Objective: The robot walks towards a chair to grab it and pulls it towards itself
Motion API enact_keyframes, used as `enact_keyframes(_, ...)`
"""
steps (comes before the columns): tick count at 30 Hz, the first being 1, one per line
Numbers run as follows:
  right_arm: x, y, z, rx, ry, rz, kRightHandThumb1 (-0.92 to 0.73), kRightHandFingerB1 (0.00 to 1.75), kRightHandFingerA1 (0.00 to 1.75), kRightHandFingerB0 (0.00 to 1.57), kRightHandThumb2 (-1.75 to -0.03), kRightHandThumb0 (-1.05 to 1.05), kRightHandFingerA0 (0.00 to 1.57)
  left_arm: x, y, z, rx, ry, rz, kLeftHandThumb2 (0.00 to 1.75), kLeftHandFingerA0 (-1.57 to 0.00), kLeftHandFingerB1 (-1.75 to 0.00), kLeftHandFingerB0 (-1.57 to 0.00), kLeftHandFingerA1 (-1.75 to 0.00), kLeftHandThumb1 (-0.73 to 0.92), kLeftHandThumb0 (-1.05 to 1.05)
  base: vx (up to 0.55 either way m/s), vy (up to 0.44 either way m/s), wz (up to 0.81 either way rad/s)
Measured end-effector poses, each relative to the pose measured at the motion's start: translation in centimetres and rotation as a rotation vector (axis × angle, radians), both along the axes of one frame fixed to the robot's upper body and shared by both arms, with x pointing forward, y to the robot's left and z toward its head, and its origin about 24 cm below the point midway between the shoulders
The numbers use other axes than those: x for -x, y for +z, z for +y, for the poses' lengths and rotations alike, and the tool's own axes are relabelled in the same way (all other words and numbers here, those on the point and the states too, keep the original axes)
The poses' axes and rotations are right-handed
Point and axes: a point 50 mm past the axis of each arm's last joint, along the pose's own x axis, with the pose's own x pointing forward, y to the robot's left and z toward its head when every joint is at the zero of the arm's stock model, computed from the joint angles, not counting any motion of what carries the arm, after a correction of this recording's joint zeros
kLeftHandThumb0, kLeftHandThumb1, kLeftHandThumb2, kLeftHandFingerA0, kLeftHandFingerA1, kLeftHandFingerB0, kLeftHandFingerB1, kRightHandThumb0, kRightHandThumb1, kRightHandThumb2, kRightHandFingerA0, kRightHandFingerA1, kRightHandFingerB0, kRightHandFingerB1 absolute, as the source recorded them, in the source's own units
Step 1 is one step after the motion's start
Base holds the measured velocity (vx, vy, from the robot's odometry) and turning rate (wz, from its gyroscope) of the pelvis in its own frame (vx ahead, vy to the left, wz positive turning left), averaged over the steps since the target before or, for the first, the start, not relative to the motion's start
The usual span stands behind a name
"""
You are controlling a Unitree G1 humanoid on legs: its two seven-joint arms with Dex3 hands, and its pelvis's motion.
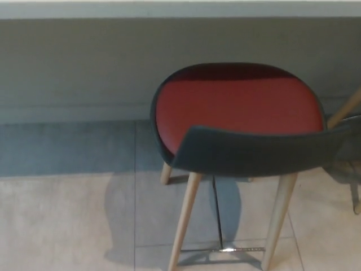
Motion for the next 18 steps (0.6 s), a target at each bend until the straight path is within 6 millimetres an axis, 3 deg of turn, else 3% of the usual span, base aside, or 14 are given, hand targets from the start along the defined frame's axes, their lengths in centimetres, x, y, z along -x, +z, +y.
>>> enact_keyframes(1,0.1,0.0,0.0,0.001,-0.001,0.003,-0.53,0.15,0.43,0.00,-0.93,-0.82,0.07,0.2,-0.1,0.0,0.002,0.003,0.007,0.80,-0.33,-0.41,-0.21,-0.48,0.49,-0.65,0.17,-0.114,0.16)
enact_keyframes(2,0.1,0.0,-0.1,0.002,-0.003,0.004,-0.55,0.12,0.44,0.00,-0.94,-0.86,0.10,0.2,-0.2,-0.1,0.006,0.005,0.010,0.59,-0.39,-0.30,-0.26,-0.36,0.60,-0.60,0.17,-0.130,-1.39)
enact_keyframes(3,0.1,0.1,-0.1,0.004,0.006,0.001,-0.55,0.12,0.44,0.00,-0.94,-0.86,0.10,0.2,-0.2,-0.1,0.006,0.004,0.011,0.59,-0.39,-0.30,-0.26,-0.36,0.60,-0.60,0.18,-0.136,0.29)
enact_keyframes(4,0.1,0.3,-0.4,0.013,0.005,-0.002,-0.55,0.12,0.42,0.00,-0.94,-0.87,0.09,0.1,-0.3,-0.2,0.009,0.002,0.010,0.80,-0.32,-0.41,-0.20,-0.47,0.50,-0.66,0.17,-0.135,-0.01)
enact_keyframes(5,0.1,0.5,-0.6,0.019,0.004,-0.005,-0.67,0.12,0.37,0.00,-0.61,-0.82,0.10,-0.1,-0.3,-0.2,0.010,0.000,0.008,0.81,-0.30,-0.40,-0.19,-0.46,0.50,-0.66,0.17,-0.127,-0.10)
enact_keyframes(6,0.1,0.6,-0.7,0.022,0.005,-0.007,-0.67,0.12,0.37,0.00,-0.61,-0.82,0.10,-0.2,-0.4,-0.3,0.011,-0.008,0.005,0.81,-0.30,-0.40,-0.19,-0.46,0.50,-0.66,0.09,-0.086,-0.03)
enact_keyframes(7,0.0,0.7,-0.7,0.024,0.007,-0.008,-0.51,0.15,0.35,0.00,-0.93,-0.83,0.06,-0.5,-0.4,-0.4,0.011,-0.020,0.000,0.81,-0.29,-0.40,-0.18,-0.46,0.51,-0.66,0.06,-0.030,-0.10)
enact_keyframes(8,0.0,0.7,-0.8,0.025,0.009,-0.009,-0.51,0.09,0.34,0.00,-0.76,-0.82,0.08,-0.7,-0.3,-0.6,0.010,-0.036,-0.005,0.81,-0.29,-0.40,-0.18,-0.46,0.50,-0.68,0.00,0.000,0.00)
enact_keyframes(9,0.0,0.8,-0.8,0.024,0.009,-0.010,-0.51,0.09,0.34,0.00,-0.76,-0.82,0.08,-1.2,-0.3,-0.7,0.009,-0.055,-0.017,0.81,-0.29,-0.40,-0.18,-0.46,0.50,-0.68,0.06,0.044,-0.10)
enact_keyframes(10,0.0,0.8,-0.8,0.024,0.010,-0.011,-0.65,0.09,0.34,0.00,-0.62,-0.80,0.07,-1.6,-0.2,-0.8,0.007,-0.069,-0.029,0.81,-0.29,-0.41,-0.19,-0.45,0.49,-0.69,0.07,0.070,-0.13)
enact_keyframes(11,-0.1,0.9,-0.9,0.024,0.013,-0.013,-0.57,0.04,0.25,0.00,-0.93,-0.94,0.09,-2.4,0.0,-1.0,0.004,-0.092,-0.056,0.81,-0.28,-0.41,-0.19,-0.44,0.50,-0.69,0.07,0.114,-0.12)
enact_keyframes(18,-1.2,1.6,-0.6,0.017,0.055,-0.056,-0.51,0.11,0.28,0.00,-0.91,-0.84,0.07,-7.3,2.9,-1.6,-0.039,-0.224,-0.246,0.82,-0.28,-0.41,-0.18,-0.47,0.48,-0.67,0.05,0.229,-0.07)
